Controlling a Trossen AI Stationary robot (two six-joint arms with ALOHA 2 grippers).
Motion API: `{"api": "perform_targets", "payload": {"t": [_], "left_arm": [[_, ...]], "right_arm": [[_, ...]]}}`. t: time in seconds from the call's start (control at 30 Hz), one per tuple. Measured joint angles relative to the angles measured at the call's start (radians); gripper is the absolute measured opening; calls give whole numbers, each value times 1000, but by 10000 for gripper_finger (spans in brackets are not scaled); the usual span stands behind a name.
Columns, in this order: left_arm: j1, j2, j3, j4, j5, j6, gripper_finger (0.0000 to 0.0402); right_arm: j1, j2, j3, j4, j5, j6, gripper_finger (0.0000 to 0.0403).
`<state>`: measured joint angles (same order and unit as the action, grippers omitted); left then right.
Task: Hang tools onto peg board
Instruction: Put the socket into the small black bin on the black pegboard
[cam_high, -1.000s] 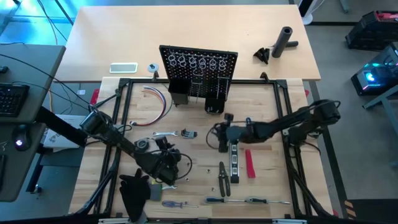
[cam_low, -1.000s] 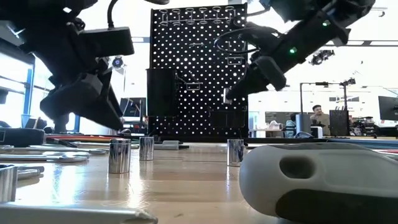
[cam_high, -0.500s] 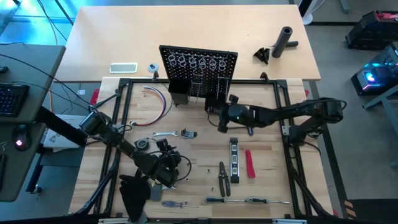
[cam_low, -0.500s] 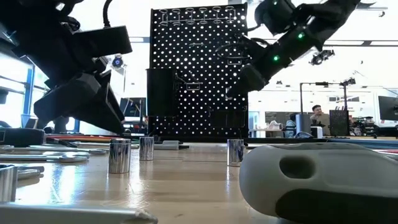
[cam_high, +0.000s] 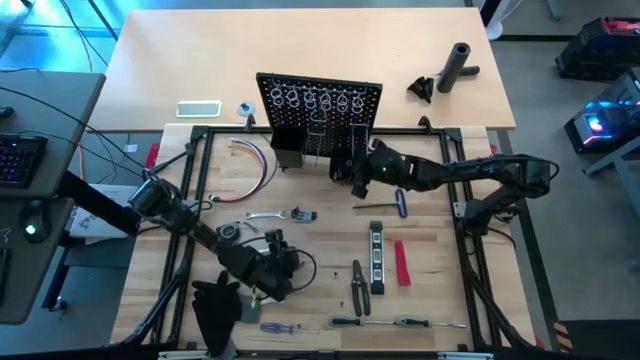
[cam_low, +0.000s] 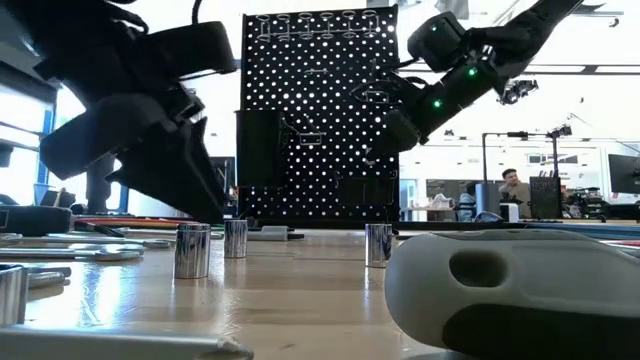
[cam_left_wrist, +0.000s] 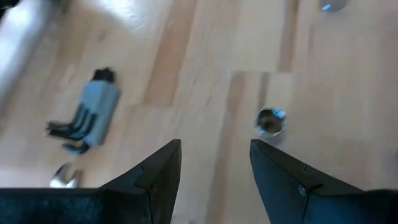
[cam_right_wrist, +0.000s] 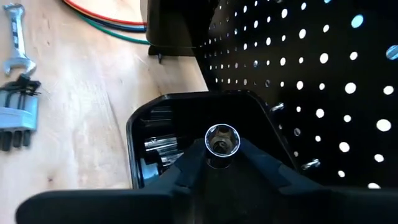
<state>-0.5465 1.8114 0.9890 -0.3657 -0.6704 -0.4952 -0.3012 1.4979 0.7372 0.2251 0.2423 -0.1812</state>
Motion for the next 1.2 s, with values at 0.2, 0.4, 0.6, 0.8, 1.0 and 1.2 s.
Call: {"api": "perform_targets", "payload": {"t": [0.2, 0.4, 0.6, 0.8, 1.0, 1.2], "left_arm": [[25, 0, 0, 60, 71, 71, 186], [37, 0, 0, 38, 149, 73, 186], [37, 0, 0, 42, 196, 86, 186], [37, 0, 0, 86, 243, 121, 186], [65, 0, 0, 130, 267, 147, 186], [97, 0, 0, 153, 292, 184, 183]], "right_arm": [[-16, 0, 0, -5, -36, 19, 89], [-15, 0, 0, -14, -37, 20, 121], [-14, 0, 0, -19, -37, 24, 143], [19, 0, 0, -19, -50, 25, 149], [73, 0, 0, -19, -53, 25, 149], [134, 0, 0, -42, -53, 43, 149]]}}
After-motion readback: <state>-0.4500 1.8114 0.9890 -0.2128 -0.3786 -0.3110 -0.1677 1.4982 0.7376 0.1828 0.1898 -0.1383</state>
